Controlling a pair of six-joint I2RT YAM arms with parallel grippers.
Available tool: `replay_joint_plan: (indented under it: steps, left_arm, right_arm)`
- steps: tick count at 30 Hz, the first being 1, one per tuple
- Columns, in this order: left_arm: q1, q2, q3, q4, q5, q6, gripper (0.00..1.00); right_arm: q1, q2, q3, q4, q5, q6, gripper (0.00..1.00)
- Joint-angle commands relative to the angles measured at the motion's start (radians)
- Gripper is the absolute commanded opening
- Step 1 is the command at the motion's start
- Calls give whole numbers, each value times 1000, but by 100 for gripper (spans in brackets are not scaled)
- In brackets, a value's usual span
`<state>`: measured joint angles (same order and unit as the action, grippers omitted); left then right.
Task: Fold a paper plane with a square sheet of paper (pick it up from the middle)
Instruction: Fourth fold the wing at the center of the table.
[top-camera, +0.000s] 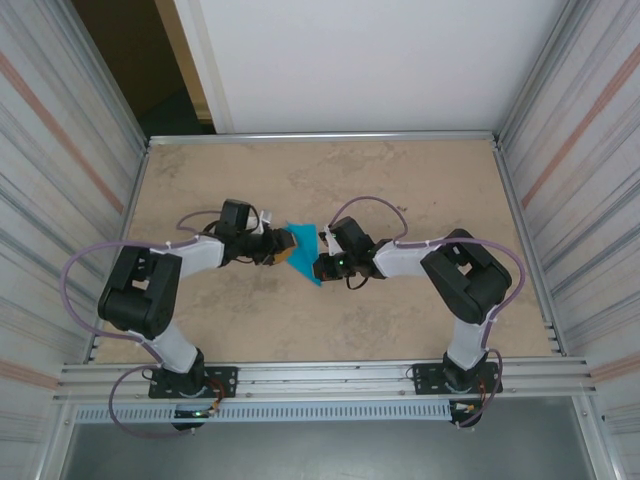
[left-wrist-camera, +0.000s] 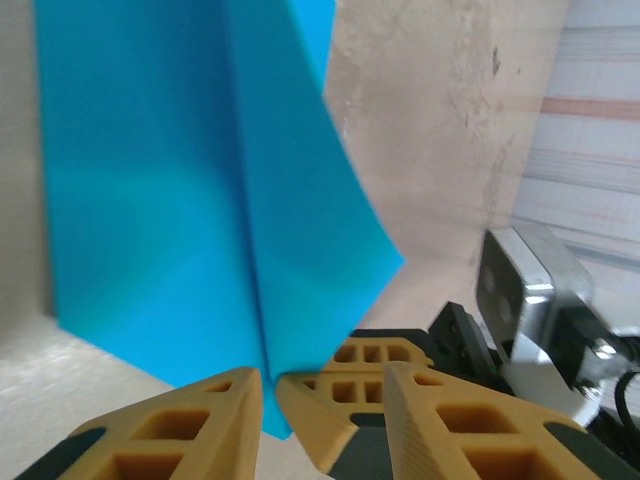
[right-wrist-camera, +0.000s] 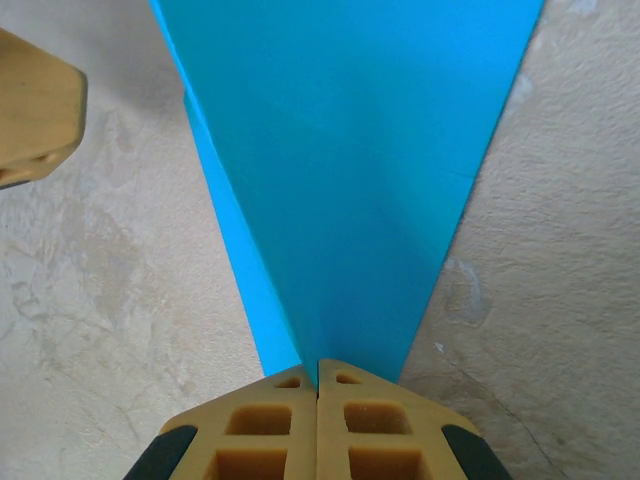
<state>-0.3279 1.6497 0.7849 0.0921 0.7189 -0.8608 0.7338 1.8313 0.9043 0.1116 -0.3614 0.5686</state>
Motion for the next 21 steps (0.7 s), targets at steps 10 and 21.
replay_joint_plan:
  steps: [10,21]
  left_arm:
    - [-32,86,-9,103,59,65,40]
    - [-43,134,47,23,21,103,44]
  right_arm:
    - [-28,33,-36,60,-70,47,4]
    - [-34,35,-48,82,-76,54,4]
